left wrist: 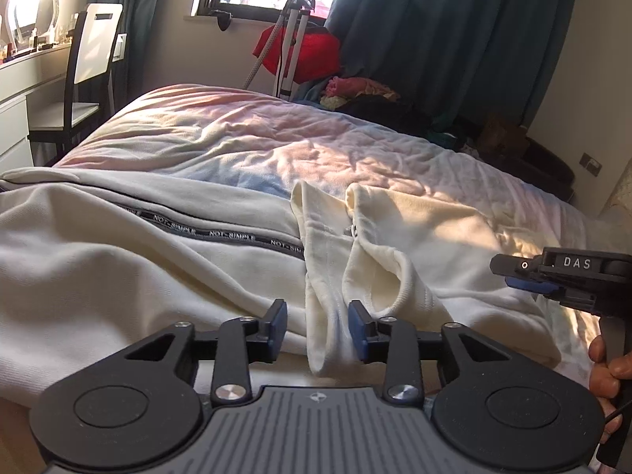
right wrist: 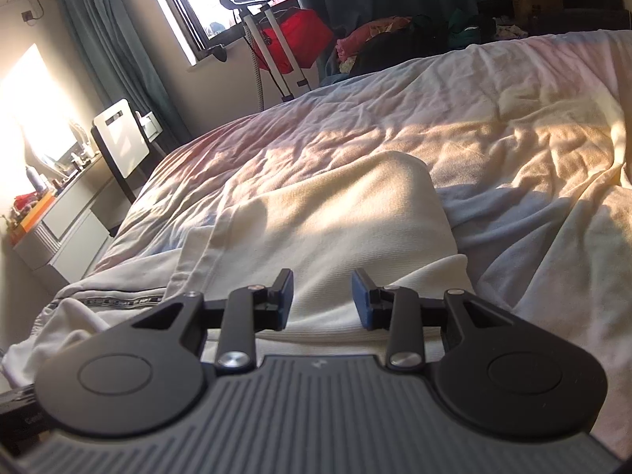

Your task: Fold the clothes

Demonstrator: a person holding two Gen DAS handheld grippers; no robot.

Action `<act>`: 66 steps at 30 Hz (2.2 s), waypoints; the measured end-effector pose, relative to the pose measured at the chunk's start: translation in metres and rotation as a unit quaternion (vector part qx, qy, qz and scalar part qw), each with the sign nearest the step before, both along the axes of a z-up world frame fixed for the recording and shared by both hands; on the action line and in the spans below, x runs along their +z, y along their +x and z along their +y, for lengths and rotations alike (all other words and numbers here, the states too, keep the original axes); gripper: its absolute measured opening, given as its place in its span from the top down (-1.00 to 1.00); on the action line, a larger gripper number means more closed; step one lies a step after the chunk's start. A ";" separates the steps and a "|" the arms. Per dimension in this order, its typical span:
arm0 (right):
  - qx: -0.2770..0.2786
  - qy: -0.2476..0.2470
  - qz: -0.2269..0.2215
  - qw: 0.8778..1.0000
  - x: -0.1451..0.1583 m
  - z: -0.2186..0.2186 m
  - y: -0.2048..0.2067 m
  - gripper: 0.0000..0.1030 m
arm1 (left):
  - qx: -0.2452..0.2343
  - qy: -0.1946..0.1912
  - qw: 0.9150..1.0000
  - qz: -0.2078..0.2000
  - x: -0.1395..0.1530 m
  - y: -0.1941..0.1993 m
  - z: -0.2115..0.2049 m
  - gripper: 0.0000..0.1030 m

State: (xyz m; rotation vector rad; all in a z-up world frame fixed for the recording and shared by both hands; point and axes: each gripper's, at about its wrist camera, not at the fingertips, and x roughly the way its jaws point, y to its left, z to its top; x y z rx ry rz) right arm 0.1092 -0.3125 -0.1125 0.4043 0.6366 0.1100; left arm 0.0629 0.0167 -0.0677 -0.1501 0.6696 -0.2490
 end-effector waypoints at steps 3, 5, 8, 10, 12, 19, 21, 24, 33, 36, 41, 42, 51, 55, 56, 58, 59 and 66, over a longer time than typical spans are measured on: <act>0.023 0.004 0.001 1.000 0.007 0.005 0.007 0.29 | -0.008 -0.031 0.999 -0.043 0.015 -0.002 0.005 -0.24; 0.039 0.008 0.007 0.999 0.011 0.010 0.016 0.28 | -0.026 -0.052 0.995 -0.078 0.022 -0.005 0.007 -0.31; 0.074 0.013 0.012 0.997 0.019 0.022 0.034 -0.23 | -0.060 -0.081 0.989 -0.107 0.025 -0.006 0.004 -0.39; 0.089 0.004 0.004 0.996 0.026 0.034 0.048 -0.62 | -0.082 -0.094 0.988 -0.095 0.020 -0.002 -0.002 -0.39; 0.107 -0.010 0.001 0.994 0.031 0.048 0.064 -0.58 | -0.090 -0.099 0.987 -0.088 0.013 0.001 -0.006 -0.36; 0.155 -0.093 0.050 0.982 0.027 0.101 0.146 -0.56 | -0.110 -0.119 0.986 -0.043 -0.018 0.027 -0.003 -0.10; 0.160 -0.129 0.065 0.976 0.022 0.116 0.162 -0.56 | -0.120 -0.133 0.983 -0.031 -0.023 0.034 0.000 0.04; 0.140 -0.163 0.097 0.972 0.008 0.124 0.178 -0.37 | -0.125 -0.139 0.982 -0.010 -0.034 0.042 -0.001 0.26; 0.140 -0.194 0.079 0.968 -0.002 0.129 0.162 0.83 | -0.138 -0.137 0.981 0.022 -0.040 0.041 -0.004 0.92; 0.159 -0.182 0.036 0.970 0.015 0.135 0.151 0.83 | -0.123 -0.176 0.976 0.018 -0.025 0.023 0.010 0.92; 0.205 -0.145 -0.006 0.968 0.020 0.147 0.136 0.83 | -0.085 -0.157 0.984 0.017 -0.018 0.001 0.023 0.92; 0.212 -0.144 -0.009 0.967 0.016 0.151 0.134 0.83 | -0.080 -0.148 0.986 0.018 -0.020 0.002 0.023 0.92; 0.177 -0.140 -0.014 0.974 -0.033 0.152 0.136 0.75 | -0.072 -0.077 0.994 0.025 -0.039 0.017 0.003 0.84; 0.171 -0.118 -0.011 0.978 -0.028 0.146 0.134 0.17 | -0.067 -0.063 0.996 0.003 -0.037 0.014 -0.002 0.57; 0.168 -0.111 -0.013 0.979 -0.025 0.144 0.130 -0.39 | -0.068 -0.054 0.996 -0.005 -0.034 0.011 -0.003 0.47; 0.168 -0.102 -0.025 0.980 -0.016 0.139 0.119 -0.88 | -0.071 -0.029 0.997 -0.033 -0.026 0.004 -0.004 0.31; 0.167 -0.105 -0.029 0.980 -0.010 0.136 0.113 -0.93 | -0.066 -0.018 0.996 -0.049 -0.023 0.001 -0.004 0.08; 0.124 -0.122 -0.062 0.983 0.027 0.099 0.065 -0.93 | -0.035 -0.015 0.992 -0.116 0.008 -0.018 0.005 -0.63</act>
